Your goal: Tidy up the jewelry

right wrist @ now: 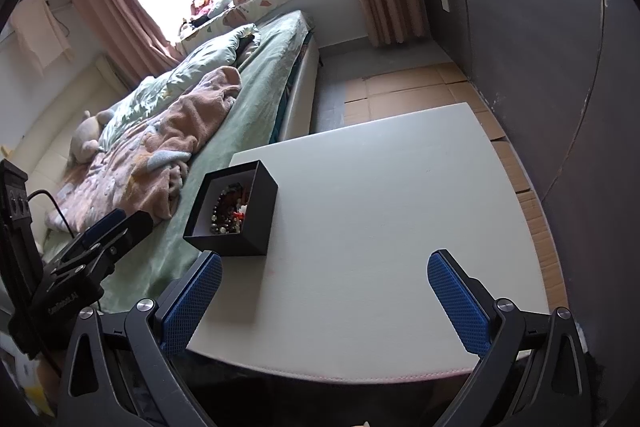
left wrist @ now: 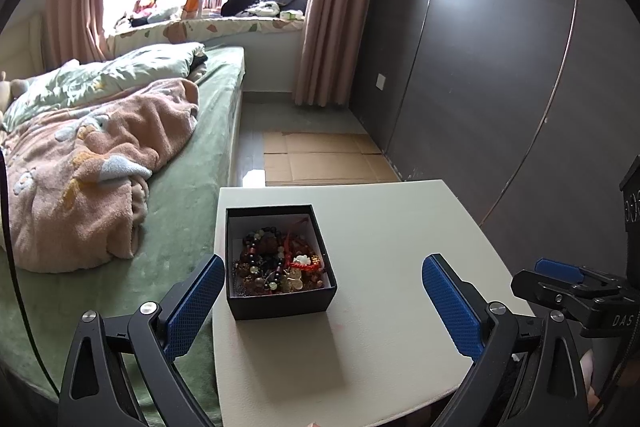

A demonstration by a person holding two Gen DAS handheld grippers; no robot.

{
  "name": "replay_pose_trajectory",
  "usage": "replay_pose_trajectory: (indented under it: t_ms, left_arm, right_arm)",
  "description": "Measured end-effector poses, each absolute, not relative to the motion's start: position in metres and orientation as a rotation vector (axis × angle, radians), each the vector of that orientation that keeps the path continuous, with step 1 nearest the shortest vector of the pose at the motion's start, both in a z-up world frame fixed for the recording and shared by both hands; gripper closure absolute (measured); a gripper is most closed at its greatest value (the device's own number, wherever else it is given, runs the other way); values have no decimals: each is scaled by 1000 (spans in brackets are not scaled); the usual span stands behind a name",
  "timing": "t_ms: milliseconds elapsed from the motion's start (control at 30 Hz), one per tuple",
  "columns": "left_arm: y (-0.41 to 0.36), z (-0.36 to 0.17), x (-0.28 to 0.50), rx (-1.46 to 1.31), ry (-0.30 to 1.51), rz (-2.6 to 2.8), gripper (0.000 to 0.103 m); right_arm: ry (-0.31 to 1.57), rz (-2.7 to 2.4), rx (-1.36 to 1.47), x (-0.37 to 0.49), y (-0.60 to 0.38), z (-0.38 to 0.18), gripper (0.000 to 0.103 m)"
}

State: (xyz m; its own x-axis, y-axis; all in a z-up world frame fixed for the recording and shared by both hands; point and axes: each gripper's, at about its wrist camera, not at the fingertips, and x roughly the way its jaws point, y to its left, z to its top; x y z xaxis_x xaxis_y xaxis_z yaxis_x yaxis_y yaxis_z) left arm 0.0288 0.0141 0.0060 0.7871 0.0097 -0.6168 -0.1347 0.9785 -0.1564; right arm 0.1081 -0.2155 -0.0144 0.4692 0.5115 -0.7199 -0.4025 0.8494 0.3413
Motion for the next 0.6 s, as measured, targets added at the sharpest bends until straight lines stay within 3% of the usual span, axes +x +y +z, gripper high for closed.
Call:
replay_pose_trajectory:
  t_ms: [600]
  left_arm:
    - [11,7,28,-193,664,71,4]
  right_arm:
    - [932,557,125,108,-218,-12,0]
